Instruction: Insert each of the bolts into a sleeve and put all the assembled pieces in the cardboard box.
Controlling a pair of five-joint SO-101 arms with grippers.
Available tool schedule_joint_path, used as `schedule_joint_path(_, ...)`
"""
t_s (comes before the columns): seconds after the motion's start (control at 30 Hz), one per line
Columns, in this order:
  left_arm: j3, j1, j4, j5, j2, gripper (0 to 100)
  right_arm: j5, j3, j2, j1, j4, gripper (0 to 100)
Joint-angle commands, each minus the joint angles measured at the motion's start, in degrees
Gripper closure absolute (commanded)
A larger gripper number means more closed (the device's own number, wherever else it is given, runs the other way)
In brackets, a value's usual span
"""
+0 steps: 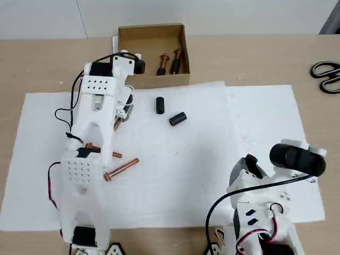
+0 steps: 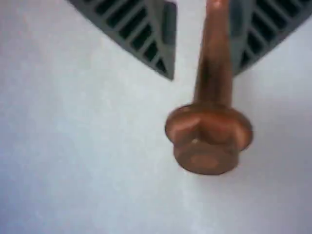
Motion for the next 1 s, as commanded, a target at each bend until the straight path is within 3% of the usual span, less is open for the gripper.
schedule_joint_path(0.0,-2.68,-0.09,0.62,-0.35,0.18,92,0.62,-0.18,0.4,0.48,-1.27,99.5)
schedule_joint_path(0.57,-11.03,-1.05,0.79,-1.49,11.43,93,0.7,-0.18,0.48,0.48,-1.27,99.5)
schedule_joint_path(0.7,-11.03,-1.05,1.23,-1.49,11.69,100,0.7,-0.18,0.48,0.48,-1.27,99.5)
schedule_joint_path(0.97,-11.12,-0.97,1.23,-1.23,10.64,99,0.7,-0.18,0.48,0.48,-1.27,99.5)
